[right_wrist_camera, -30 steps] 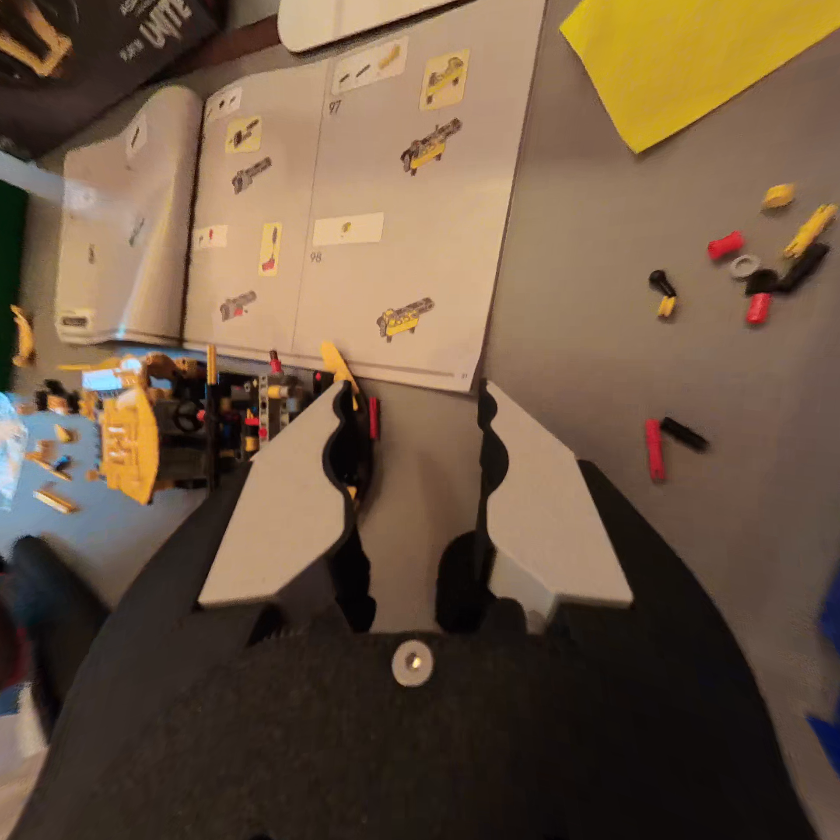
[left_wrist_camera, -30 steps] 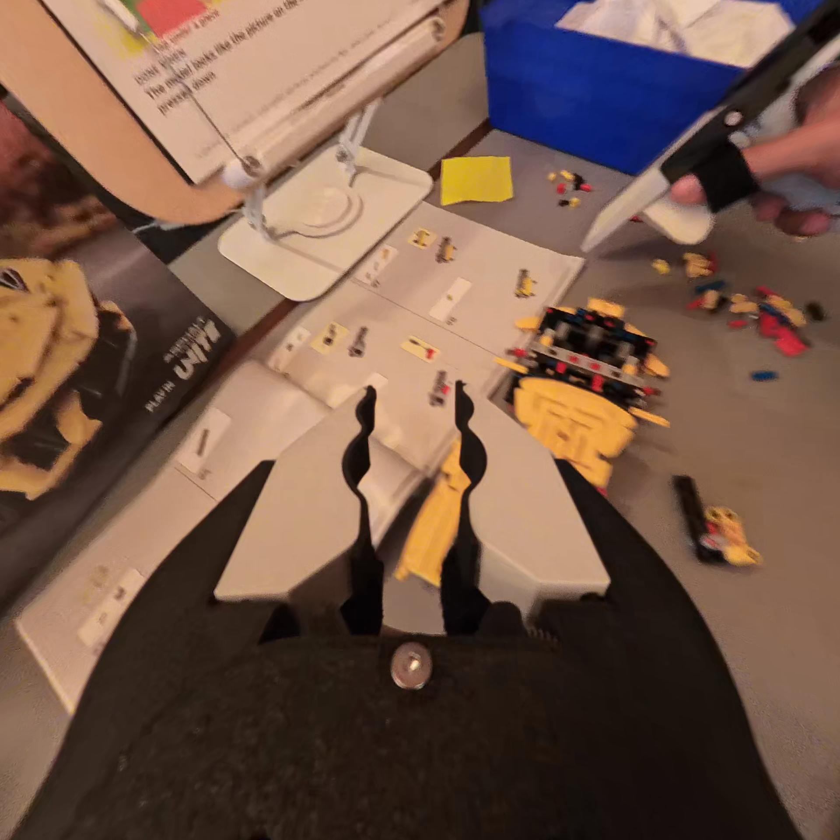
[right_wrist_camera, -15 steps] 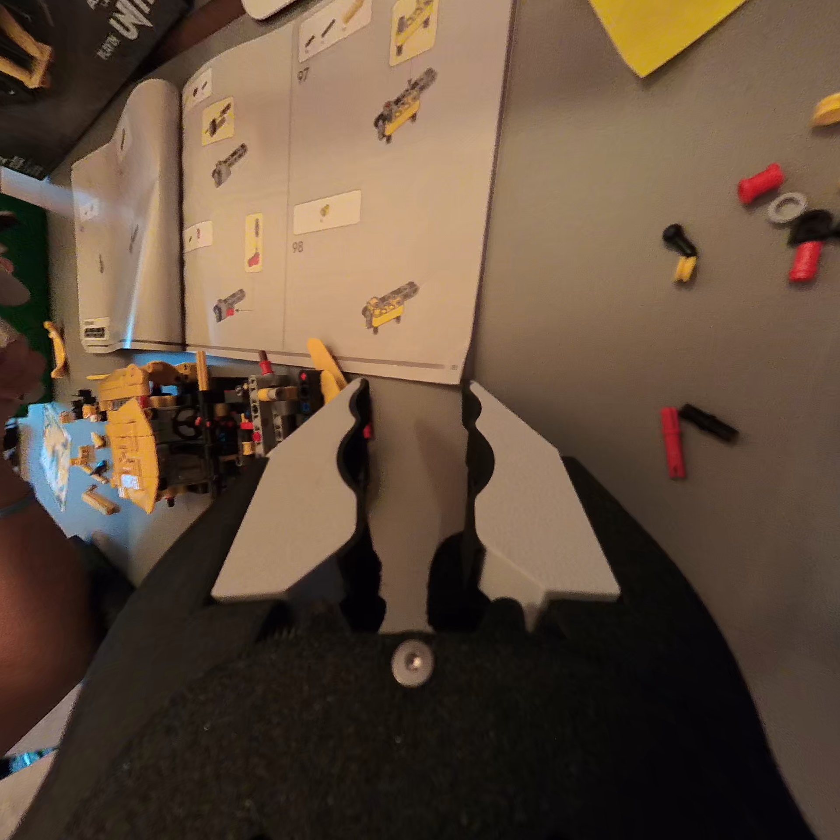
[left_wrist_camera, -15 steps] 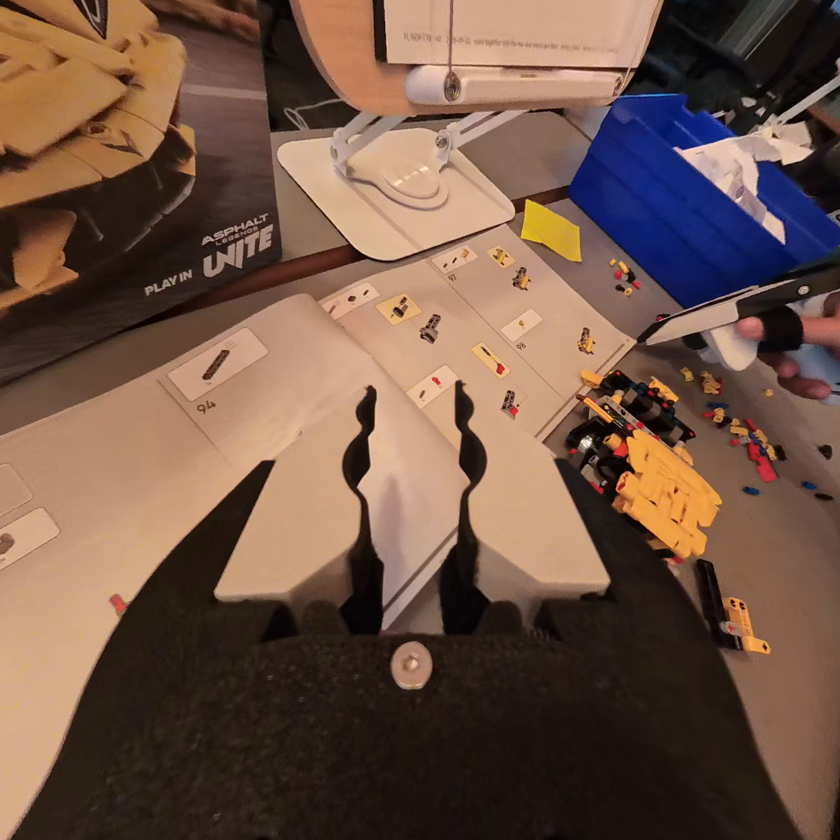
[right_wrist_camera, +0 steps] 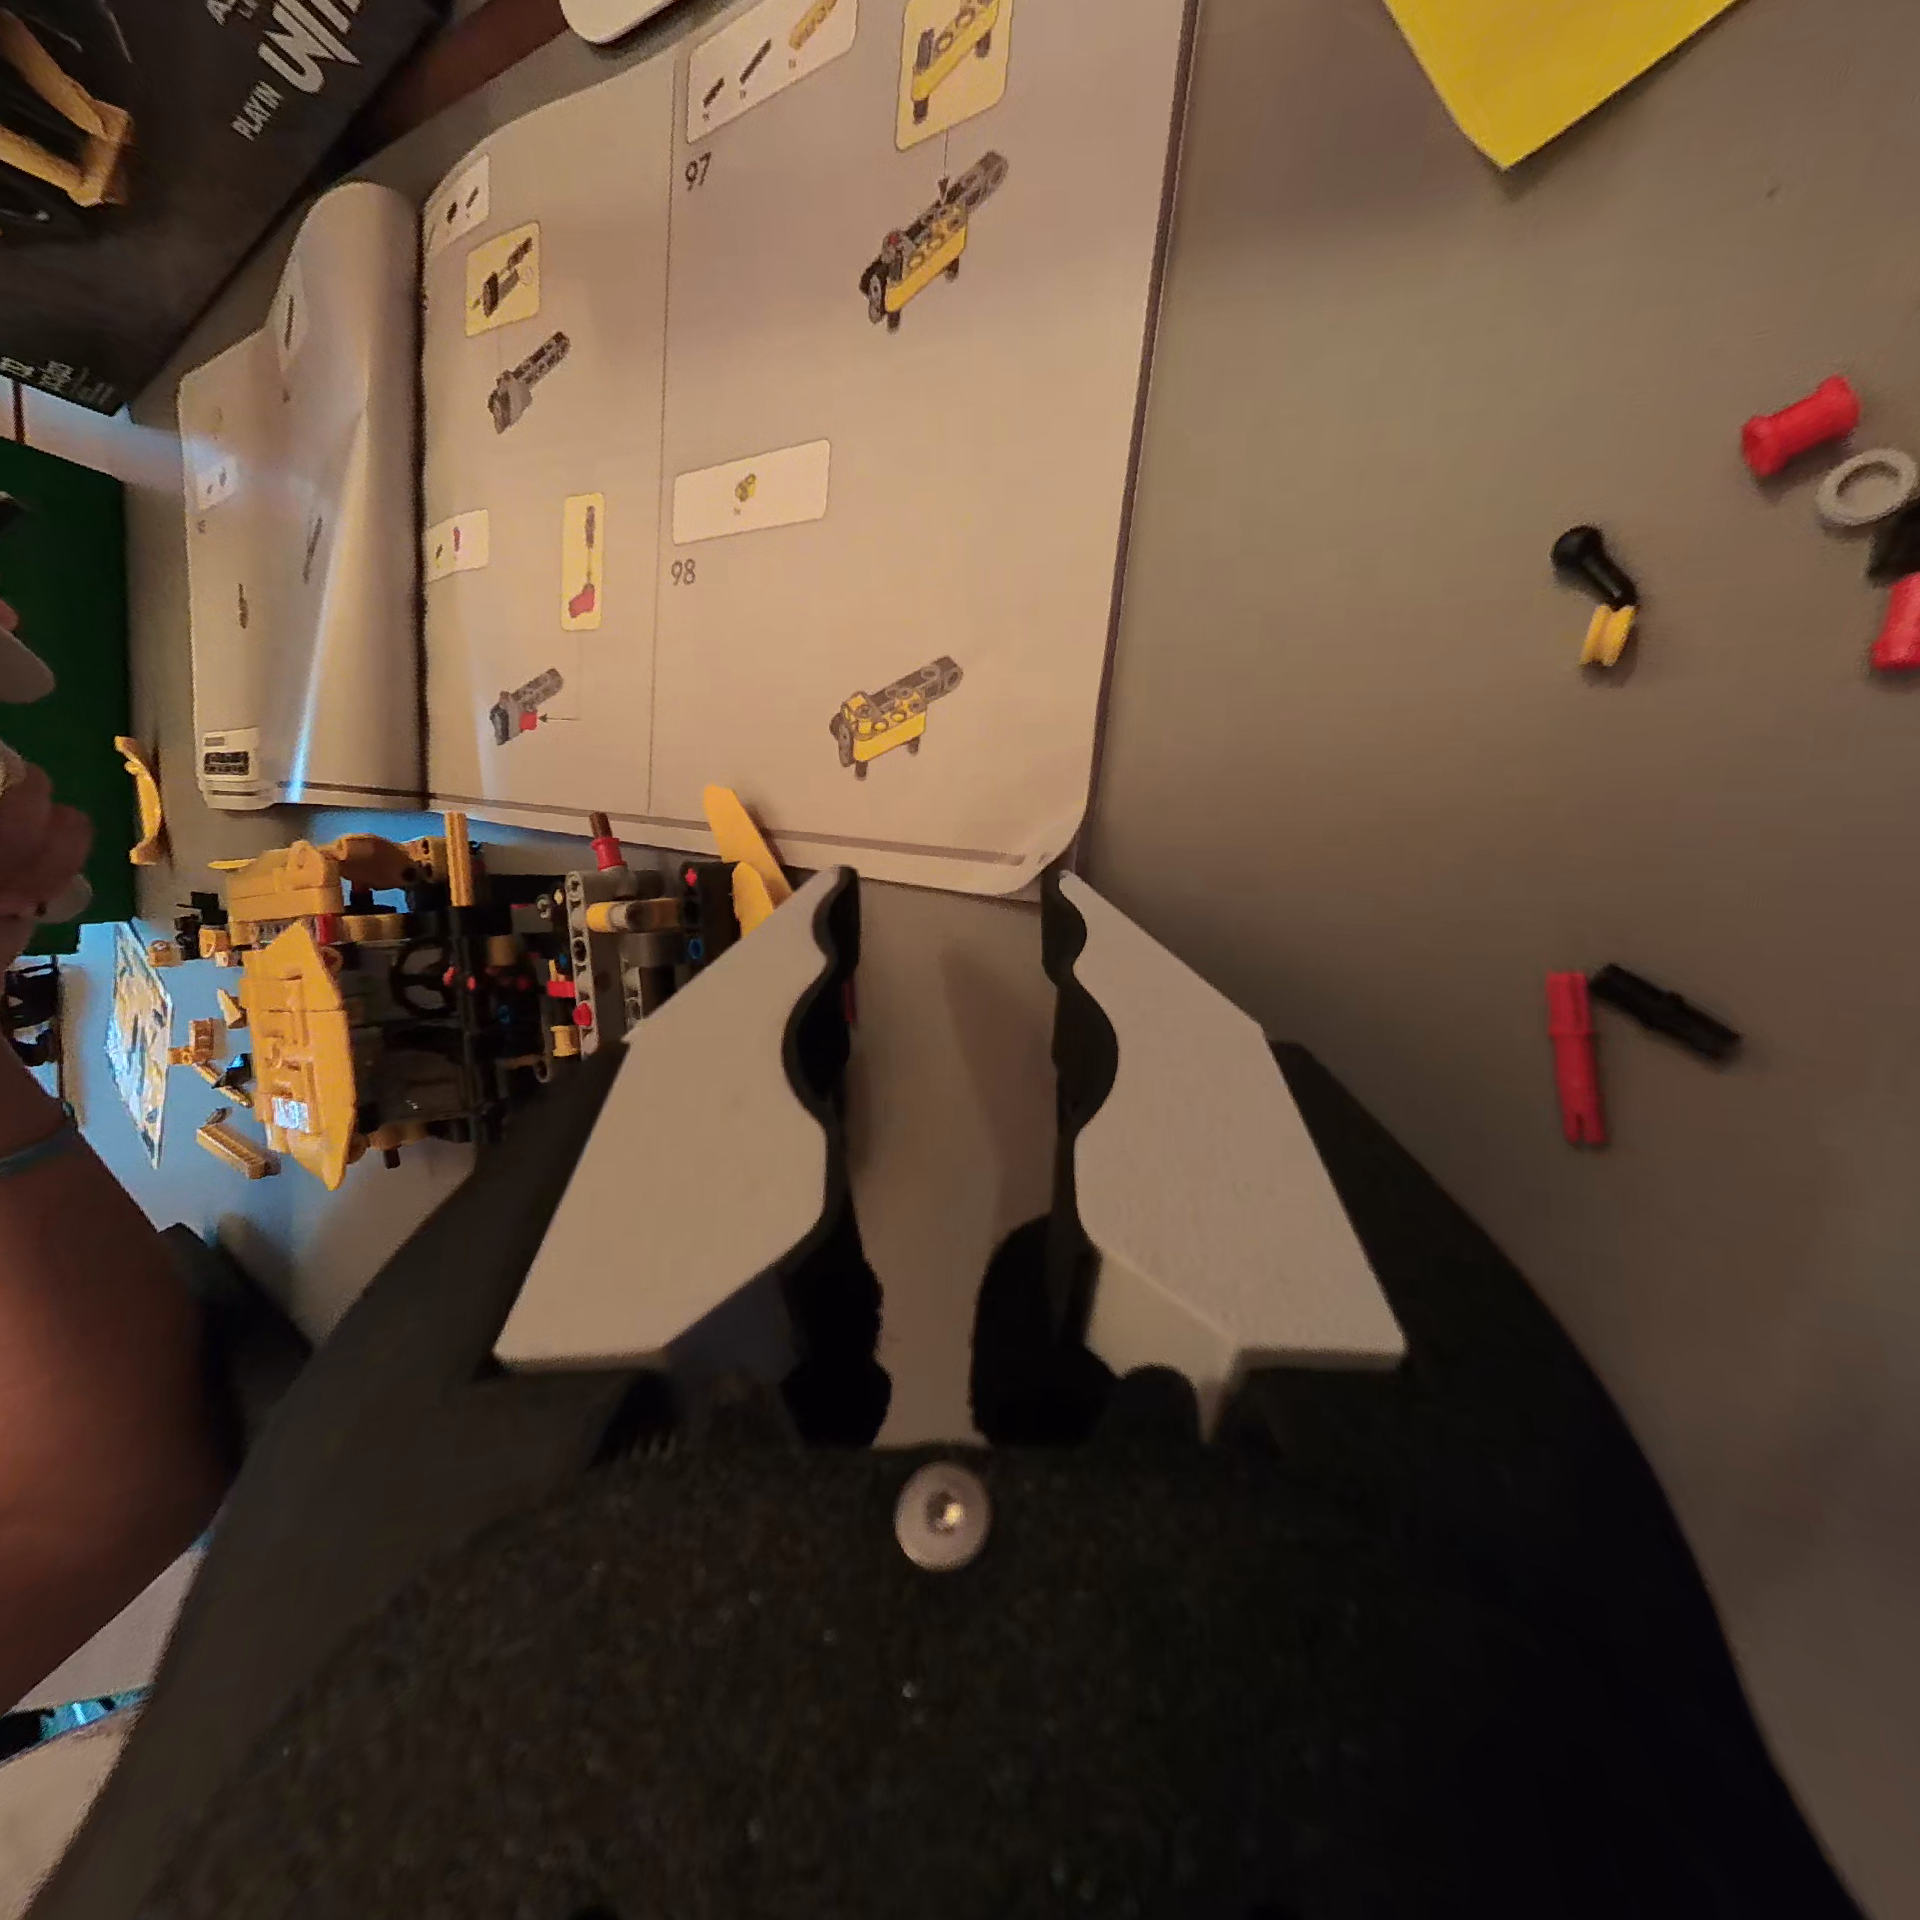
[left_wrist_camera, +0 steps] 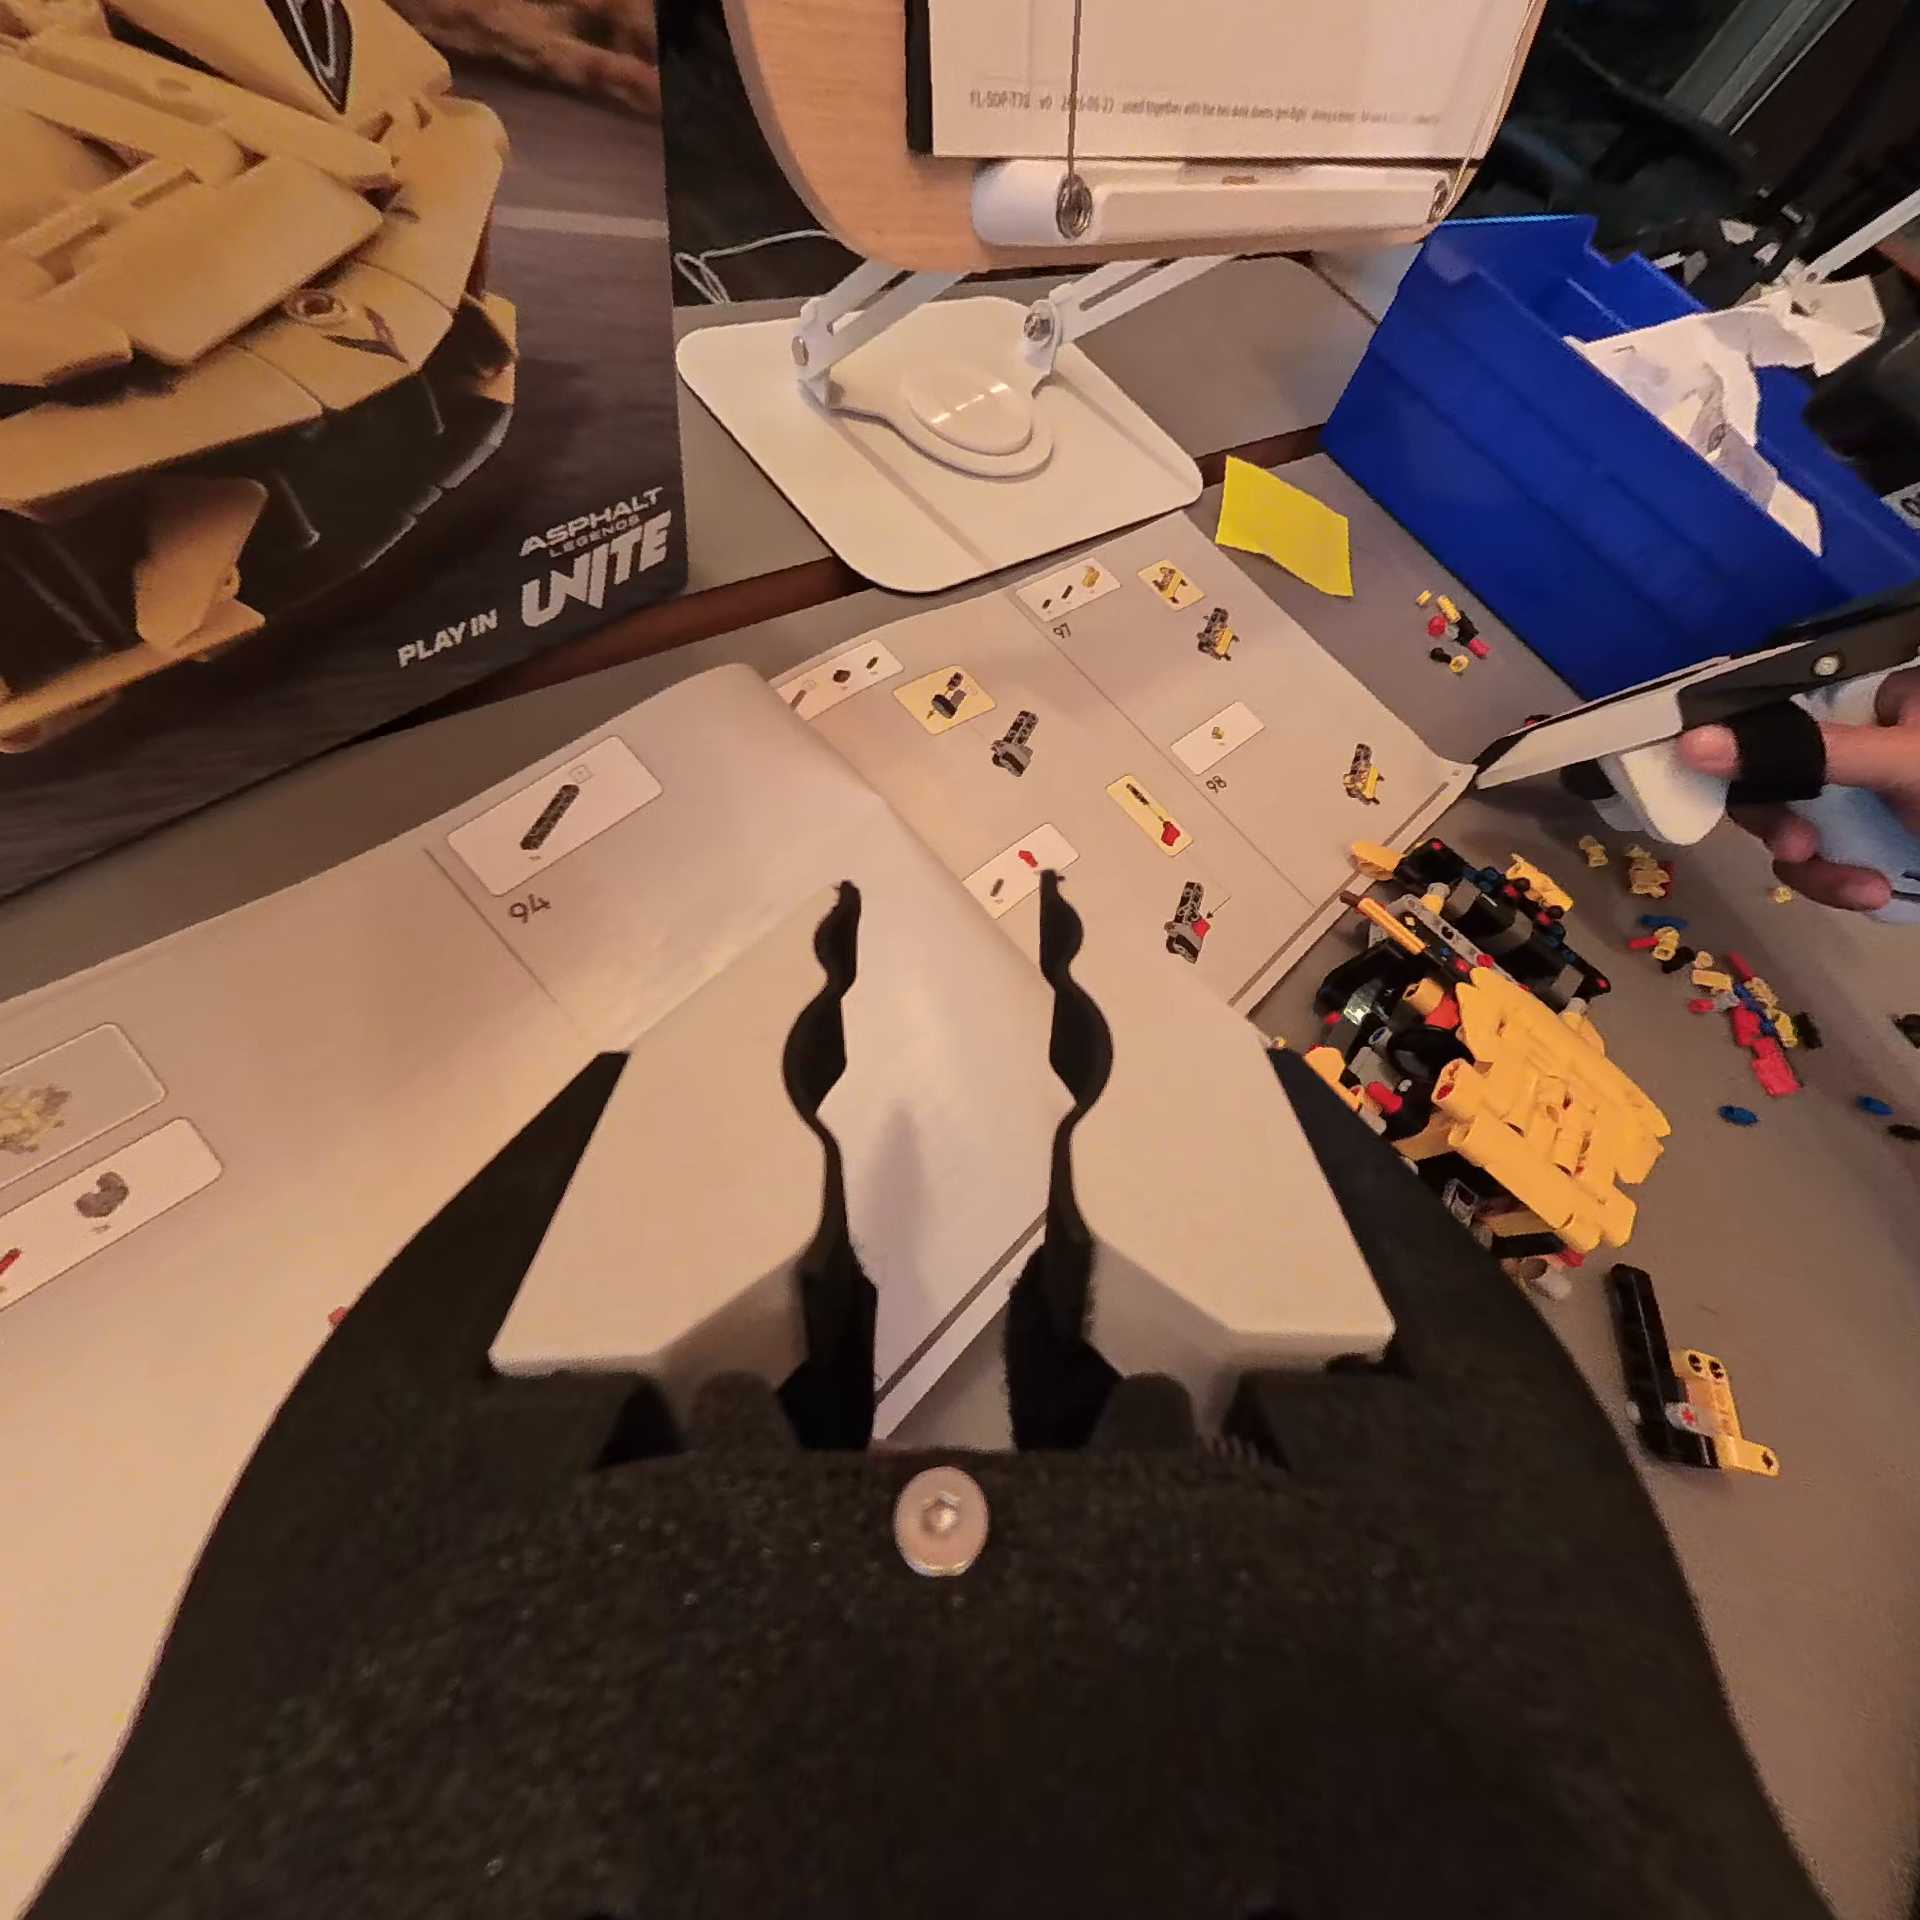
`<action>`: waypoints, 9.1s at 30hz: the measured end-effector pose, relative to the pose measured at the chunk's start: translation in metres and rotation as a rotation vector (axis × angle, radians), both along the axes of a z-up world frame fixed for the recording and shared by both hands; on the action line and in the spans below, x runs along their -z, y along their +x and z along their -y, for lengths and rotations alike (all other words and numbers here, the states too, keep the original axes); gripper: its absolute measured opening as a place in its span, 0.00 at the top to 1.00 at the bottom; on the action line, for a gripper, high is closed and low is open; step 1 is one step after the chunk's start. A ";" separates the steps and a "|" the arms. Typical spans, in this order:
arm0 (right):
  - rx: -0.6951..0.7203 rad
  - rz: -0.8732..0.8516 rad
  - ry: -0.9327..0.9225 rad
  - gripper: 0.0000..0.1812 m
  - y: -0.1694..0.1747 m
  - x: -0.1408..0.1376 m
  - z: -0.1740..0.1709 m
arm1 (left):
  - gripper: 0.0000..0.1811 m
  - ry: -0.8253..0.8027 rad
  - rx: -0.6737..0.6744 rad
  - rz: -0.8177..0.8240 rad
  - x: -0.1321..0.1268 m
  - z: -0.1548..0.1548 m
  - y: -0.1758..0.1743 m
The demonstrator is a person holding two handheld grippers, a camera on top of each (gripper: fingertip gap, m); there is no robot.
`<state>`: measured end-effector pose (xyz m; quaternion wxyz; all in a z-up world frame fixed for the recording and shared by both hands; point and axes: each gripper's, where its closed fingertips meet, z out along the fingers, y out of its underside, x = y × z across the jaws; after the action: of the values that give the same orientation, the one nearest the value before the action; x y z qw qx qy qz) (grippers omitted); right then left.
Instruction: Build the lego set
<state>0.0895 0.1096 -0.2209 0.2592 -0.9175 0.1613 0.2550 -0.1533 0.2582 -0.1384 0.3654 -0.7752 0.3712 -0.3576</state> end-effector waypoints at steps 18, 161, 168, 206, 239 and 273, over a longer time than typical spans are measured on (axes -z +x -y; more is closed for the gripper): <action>-0.118 0.179 0.153 1.00 -0.013 -0.031 -0.013 | 0.81 -0.083 0.032 0.044 0.003 0.012 0.014; -1.233 0.186 0.483 1.00 -0.244 -0.027 -0.113 | 0.99 -0.064 -0.227 -0.499 0.093 -0.067 -0.145; -1.276 0.309 0.473 0.45 -0.208 -0.048 -0.006 | 0.99 -0.063 -0.211 -0.495 0.093 -0.066 -0.145; -0.363 0.441 0.798 0.68 -0.124 -0.099 -0.039 | 0.86 0.011 -0.239 -0.224 0.000 -0.053 -0.182; -0.389 0.378 0.787 0.71 -0.122 -0.089 -0.037 | 0.86 0.054 -0.025 -0.468 0.091 0.081 -0.223; -0.397 0.394 0.773 0.73 -0.119 -0.085 -0.037 | 0.91 0.086 0.317 -0.308 0.074 0.189 -0.117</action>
<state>-0.0292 0.1468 -0.1362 0.5533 -0.7978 -0.1761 0.1623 -0.2702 0.0691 -0.2119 0.2764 -0.7362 0.5547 -0.2718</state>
